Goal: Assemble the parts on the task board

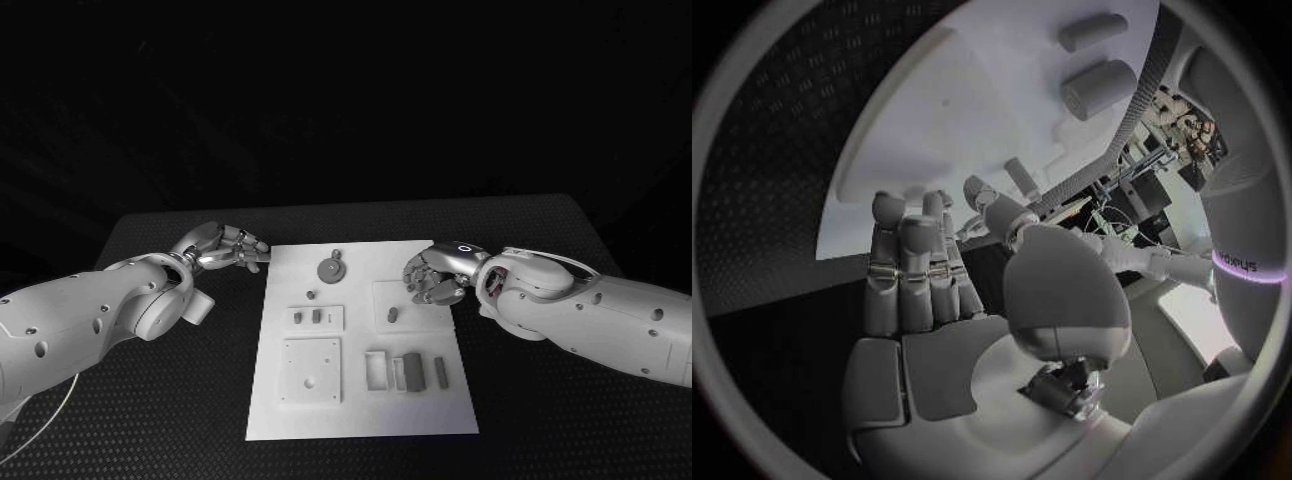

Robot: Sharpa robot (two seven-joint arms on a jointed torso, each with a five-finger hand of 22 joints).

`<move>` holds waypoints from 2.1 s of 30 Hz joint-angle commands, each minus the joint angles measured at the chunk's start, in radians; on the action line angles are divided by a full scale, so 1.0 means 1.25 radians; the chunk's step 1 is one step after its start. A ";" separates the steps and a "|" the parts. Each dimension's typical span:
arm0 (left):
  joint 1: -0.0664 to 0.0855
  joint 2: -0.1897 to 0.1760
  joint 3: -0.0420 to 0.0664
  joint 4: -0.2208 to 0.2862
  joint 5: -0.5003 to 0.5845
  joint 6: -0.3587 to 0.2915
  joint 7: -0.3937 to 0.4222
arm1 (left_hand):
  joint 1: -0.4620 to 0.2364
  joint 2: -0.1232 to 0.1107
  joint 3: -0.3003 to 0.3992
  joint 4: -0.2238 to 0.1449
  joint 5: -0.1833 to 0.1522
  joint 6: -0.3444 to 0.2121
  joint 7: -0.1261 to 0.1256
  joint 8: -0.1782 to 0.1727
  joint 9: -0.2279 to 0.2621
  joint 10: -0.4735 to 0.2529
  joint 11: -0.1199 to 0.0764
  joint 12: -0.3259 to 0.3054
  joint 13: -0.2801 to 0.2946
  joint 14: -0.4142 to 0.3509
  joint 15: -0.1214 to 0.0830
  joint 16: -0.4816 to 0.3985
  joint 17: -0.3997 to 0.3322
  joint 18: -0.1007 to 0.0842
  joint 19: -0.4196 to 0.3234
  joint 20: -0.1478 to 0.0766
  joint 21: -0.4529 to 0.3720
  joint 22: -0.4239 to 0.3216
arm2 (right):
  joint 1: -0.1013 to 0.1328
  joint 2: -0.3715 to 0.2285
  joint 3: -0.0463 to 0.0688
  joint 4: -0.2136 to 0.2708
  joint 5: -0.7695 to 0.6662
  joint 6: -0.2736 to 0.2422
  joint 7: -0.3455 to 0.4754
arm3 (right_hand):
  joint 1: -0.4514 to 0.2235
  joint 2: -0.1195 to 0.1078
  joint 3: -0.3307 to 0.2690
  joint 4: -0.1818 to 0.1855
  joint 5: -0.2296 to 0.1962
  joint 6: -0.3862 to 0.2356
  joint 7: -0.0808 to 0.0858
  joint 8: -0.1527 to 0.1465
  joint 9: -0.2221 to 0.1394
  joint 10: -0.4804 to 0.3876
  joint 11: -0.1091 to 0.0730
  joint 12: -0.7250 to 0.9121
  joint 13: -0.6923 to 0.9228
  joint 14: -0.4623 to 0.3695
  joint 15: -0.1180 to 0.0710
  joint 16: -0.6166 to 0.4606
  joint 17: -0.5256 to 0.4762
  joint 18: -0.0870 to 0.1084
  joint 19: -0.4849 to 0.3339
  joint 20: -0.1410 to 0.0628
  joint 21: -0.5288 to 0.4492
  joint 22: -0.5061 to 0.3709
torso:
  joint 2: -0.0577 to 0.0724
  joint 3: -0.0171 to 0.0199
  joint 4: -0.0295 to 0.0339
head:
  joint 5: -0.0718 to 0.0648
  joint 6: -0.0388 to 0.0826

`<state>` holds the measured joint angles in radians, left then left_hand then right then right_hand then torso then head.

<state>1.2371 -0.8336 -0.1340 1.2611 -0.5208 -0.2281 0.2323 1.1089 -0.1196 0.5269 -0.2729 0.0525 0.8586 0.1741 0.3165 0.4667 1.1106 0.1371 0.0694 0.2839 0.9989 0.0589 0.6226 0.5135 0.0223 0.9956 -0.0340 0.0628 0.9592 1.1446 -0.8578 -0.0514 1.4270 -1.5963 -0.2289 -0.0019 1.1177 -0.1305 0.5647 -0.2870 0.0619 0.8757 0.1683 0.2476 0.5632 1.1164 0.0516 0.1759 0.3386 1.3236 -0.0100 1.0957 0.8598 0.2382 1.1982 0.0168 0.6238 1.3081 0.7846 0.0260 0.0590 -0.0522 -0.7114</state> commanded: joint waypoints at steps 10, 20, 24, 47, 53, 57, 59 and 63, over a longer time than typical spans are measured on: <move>0.001 0.003 0.000 -0.002 0.003 0.010 0.003 | -0.005 -0.002 -0.005 -0.001 -0.002 -0.006 0.004 0.005 0.000 -0.001 0.004 0.001 -0.004 0.012 -0.001 -0.006 0.008 -0.003 0.011 -0.003 0.004 -0.007 | -0.009 -0.004 0.000 0.019 -0.071 -0.022 -0.028 | 0.025 -0.009 0.022 -0.003 -0.003 0.016 0.001 -0.004 -0.015 -0.088 0.070 -0.074 -0.076 -0.012 0.028 0.024 -0.016 0.019 -0.013 -0.005 0.016 0.018 | 0.000 0.0000 0.0003 | 0.000 -0.003; 0.001 0.004 0.000 -0.003 0.003 0.010 -0.001 | -0.006 -0.001 -0.007 0.000 -0.002 -0.007 0.005 0.004 0.000 -0.001 0.005 0.001 -0.007 0.018 -0.003 -0.008 0.014 -0.002 0.018 -0.004 0.005 -0.011 | -0.013 -0.001 0.000 0.023 -0.088 -0.071 -0.052 | 0.038 0.021 0.040 -0.003 -0.003 0.015 0.003 -0.010 -0.031 -0.115 0.086 -0.089 -0.117 -0.047 0.043 0.017 -0.038 0.019 -0.041 0.009 0.002 0.013 | 0.000 -0.0005 -0.0002 | -0.001 -0.003; 0.001 0.004 0.000 -0.002 0.003 0.009 -0.002 | -0.007 -0.001 -0.008 0.001 -0.002 -0.007 0.005 0.004 0.000 0.000 0.005 0.001 -0.008 0.019 -0.003 -0.009 0.016 -0.002 0.019 -0.005 0.005 -0.012 | -0.014 0.002 -0.001 0.023 -0.094 -0.065 -0.055 | 0.046 0.013 0.093 0.006 -0.003 0.012 0.005 -0.015 -0.044 -0.117 0.090 -0.087 -0.138 -0.058 0.047 0.021 -0.050 0.019 -0.048 0.019 -0.005 0.013 | 0.000 -0.0005 0.0001 | -0.002 -0.003; 0.001 0.006 0.000 -0.002 0.003 0.016 -0.009 | -0.012 -0.002 -0.011 0.005 -0.002 -0.011 0.007 0.003 -0.001 -0.003 0.006 0.000 -0.012 0.020 -0.004 -0.015 0.022 -0.003 0.021 -0.005 0.004 -0.019 | -0.023 0.021 -0.006 0.016 -0.125 -0.065 -0.062 | 0.021 0.000 0.108 0.010 -0.003 0.042 -0.004 0.003 -0.058 0.038 0.039 -0.033 -0.112 -0.033 -0.002 0.065 -0.069 0.019 -0.022 0.002 0.028 0.018 | 0.000 0.0002 -0.0003 | -0.003 -0.005; 0.001 0.007 0.000 -0.001 0.003 0.017 -0.010 | -0.013 -0.002 -0.011 0.006 -0.002 -0.012 0.007 0.002 -0.001 -0.003 0.006 0.000 -0.013 0.020 -0.003 -0.017 0.023 -0.003 0.021 -0.006 0.003 -0.020 | -0.023 0.031 -0.007 0.003 -0.138 -0.057 -0.071 | 0.022 0.003 0.110 0.011 -0.003 0.043 -0.005 0.004 -0.059 0.039 0.038 -0.034 -0.111 -0.032 -0.003 0.066 -0.070 0.019 -0.022 0.002 0.029 0.017 | 0.000 -0.0001 0.0002 | -0.003 -0.005; 0.001 0.007 0.000 0.000 0.003 0.018 -0.011 | -0.014 -0.002 -0.012 0.007 -0.002 -0.013 0.007 0.002 -0.001 -0.004 0.006 0.000 -0.014 0.021 -0.003 -0.018 0.024 -0.003 0.021 -0.006 0.003 -0.021 | -0.024 0.032 -0.011 -0.003 -0.157 -0.044 -0.082 | 0.022 0.008 0.111 0.011 -0.003 0.045 -0.006 0.006 -0.059 0.042 0.037 -0.034 -0.108 -0.032 -0.004 0.068 -0.072 0.019 -0.021 0.001 0.030 0.017 | 0.000 -0.0004 0.0007 | -0.005 -0.005; 0.001 0.007 0.000 0.000 0.003 0.019 -0.012 | -0.014 -0.002 -0.012 0.007 -0.002 -0.013 0.007 0.002 -0.001 -0.004 0.006 0.000 -0.014 0.021 -0.003 -0.018 0.025 -0.004 0.021 -0.006 0.003 -0.021 | -0.024 0.032 -0.014 -0.004 -0.168 -0.037 -0.087 | 0.022 0.008 0.111 0.010 -0.003 0.047 -0.006 0.007 -0.059 0.045 0.036 -0.034 -0.107 -0.032 -0.005 0.069 -0.073 0.019 -0.021 0.001 0.031 0.017 | 0.000 -0.0003 0.0000 | -0.005 -0.005; 0.001 0.009 0.000 -0.003 0.003 0.023 -0.015 | -0.014 -0.003 -0.013 0.008 -0.002 -0.016 0.009 0.001 -0.002 -0.006 0.007 -0.001 -0.016 0.021 -0.003 -0.020 0.027 -0.004 0.021 -0.006 0.003 -0.023 | -0.024 0.030 -0.016 -0.006 -0.171 -0.030 -0.096 | 0.017 0.006 0.109 0.012 -0.003 0.051 -0.008 0.009 -0.059 0.048 0.035 -0.034 -0.104 -0.032 -0.006 0.071 -0.074 0.019 -0.022 0.001 0.032 0.017 | 0.000 0.0002 -0.0006 | -0.004 -0.007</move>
<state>1.2371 -0.8256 -0.1341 1.2574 -0.5210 -0.2182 0.2130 1.1005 -0.1202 0.5142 -0.2657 0.0531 0.8447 0.1840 0.3165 0.4655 1.1069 0.1408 0.0694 0.2647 1.0186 0.0535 0.6033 0.5467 0.0153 1.0170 -0.0410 0.0628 0.9310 1.1235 -0.8170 -0.0632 1.4301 -1.7753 -0.3192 -0.0864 1.1502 -0.1235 0.6998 -0.2758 0.0619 0.9318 0.1557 0.2534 0.4903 1.1674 0.0944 0.1344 0.2065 1.2839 -0.0099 1.1796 0.7684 0.2171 1.1672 0.0183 0.6585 1.3076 0.7850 0.0257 0.0590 -0.0583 -0.7190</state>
